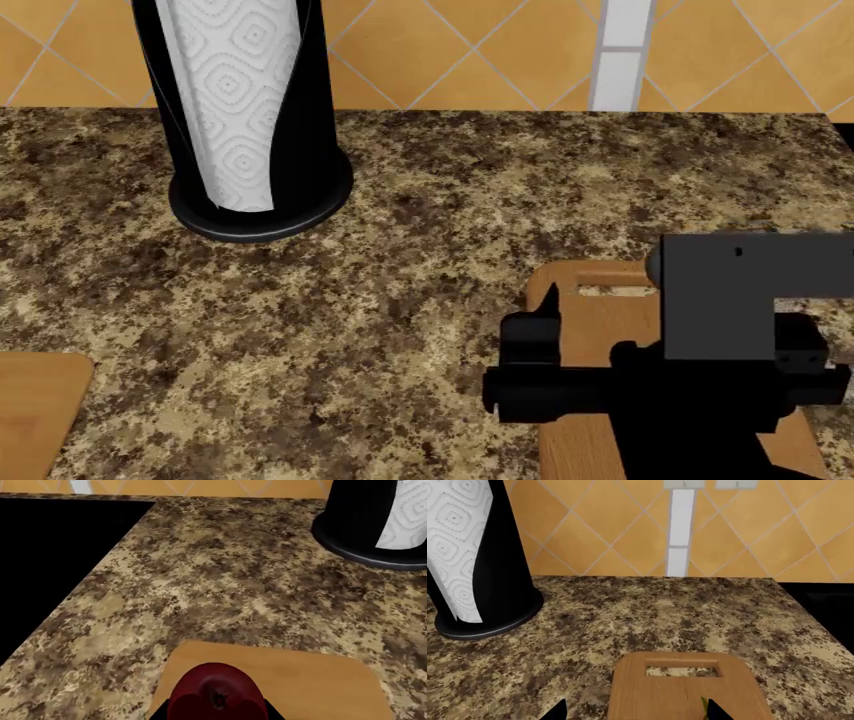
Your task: Place the corn and the cherry on separate cutting boards.
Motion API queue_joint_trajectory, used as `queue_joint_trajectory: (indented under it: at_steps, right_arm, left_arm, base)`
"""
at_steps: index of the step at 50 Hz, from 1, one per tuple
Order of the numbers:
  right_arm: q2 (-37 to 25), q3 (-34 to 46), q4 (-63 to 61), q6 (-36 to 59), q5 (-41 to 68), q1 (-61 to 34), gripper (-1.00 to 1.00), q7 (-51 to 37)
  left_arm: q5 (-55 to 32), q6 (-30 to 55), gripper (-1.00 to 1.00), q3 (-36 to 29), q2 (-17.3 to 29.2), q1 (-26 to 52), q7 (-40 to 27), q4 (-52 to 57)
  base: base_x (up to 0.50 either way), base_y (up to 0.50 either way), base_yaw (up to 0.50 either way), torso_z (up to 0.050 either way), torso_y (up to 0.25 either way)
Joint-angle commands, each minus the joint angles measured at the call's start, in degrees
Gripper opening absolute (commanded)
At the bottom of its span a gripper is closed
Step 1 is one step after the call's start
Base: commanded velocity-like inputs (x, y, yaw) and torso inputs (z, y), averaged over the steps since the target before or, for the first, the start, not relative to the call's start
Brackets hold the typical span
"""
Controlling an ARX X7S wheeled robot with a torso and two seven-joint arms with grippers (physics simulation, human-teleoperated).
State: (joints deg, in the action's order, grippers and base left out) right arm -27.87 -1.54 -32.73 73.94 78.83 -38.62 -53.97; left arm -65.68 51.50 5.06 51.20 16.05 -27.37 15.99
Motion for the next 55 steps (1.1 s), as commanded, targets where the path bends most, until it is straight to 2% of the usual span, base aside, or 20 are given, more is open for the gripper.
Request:
queue_joint_trajectory:
  at_steps: [1, 15, 26, 31, 38, 39, 55]
  right_arm:
    - [0.1, 1.3, 0.1, -1.1, -1.5, 1.1, 1.0, 1.1]
    - [0.0, 2.5, 0.5, -2.7, -3.4, 1.9, 1.0, 2.9]
    - [-0.7, 2.6, 0.3, -3.4, -3.7, 3.0, 1.0, 3.2]
    - [-1.2, 2.1, 0.2, -3.8, -3.6, 3.7, 1.0, 3.3]
    - [-1.4, 2.3, 0.1, -4.2, -3.7, 4.1, 1.0, 3.5]
    - [-1.4, 2.3, 0.0, -4.3, -3.7, 4.3, 1.0, 3.5]
    - [-1.3, 3.5, -0.1, -4.8, -3.8, 4.7, 1.0, 3.8]
  left_arm:
    - [-1.0, 1.7, -1.0, -5.1, -1.2, 5.1, 1.7, 0.2]
    - [4.5, 3.3, -1.0, -13.7, -4.0, 13.4, 6.7, -8.3]
    - [6.4, 2.1, -1.0, -15.9, -4.7, 8.8, 7.7, -10.3]
    - [5.0, 0.6, -1.0, -13.9, -4.6, 5.4, 7.3, -9.3]
    - [5.3, 1.6, -1.0, -14.4, -4.2, 6.4, 6.4, -9.1]
    - [4.8, 2.0, 1.0, -14.1, -4.1, 6.6, 6.2, -8.8]
    - [-5.2, 9.9, 1.0, -9.0, -0.1, 12.1, -3.9, 4.0]
  base:
    - [0.0, 0.0, 0.0, 0.0, 0.0]
    - [0.0, 0.0, 0.0, 0.0, 0.0]
    - [0.0, 0.0, 0.0, 0.0, 0.0]
    - [0.0, 0.0, 0.0, 0.0, 0.0]
    - [0.0, 0.0, 0.0, 0.0, 0.0]
    - [0.0, 0.0, 0.0, 0.0, 0.0]
    - [0.0, 0.0, 0.0, 0.0, 0.0]
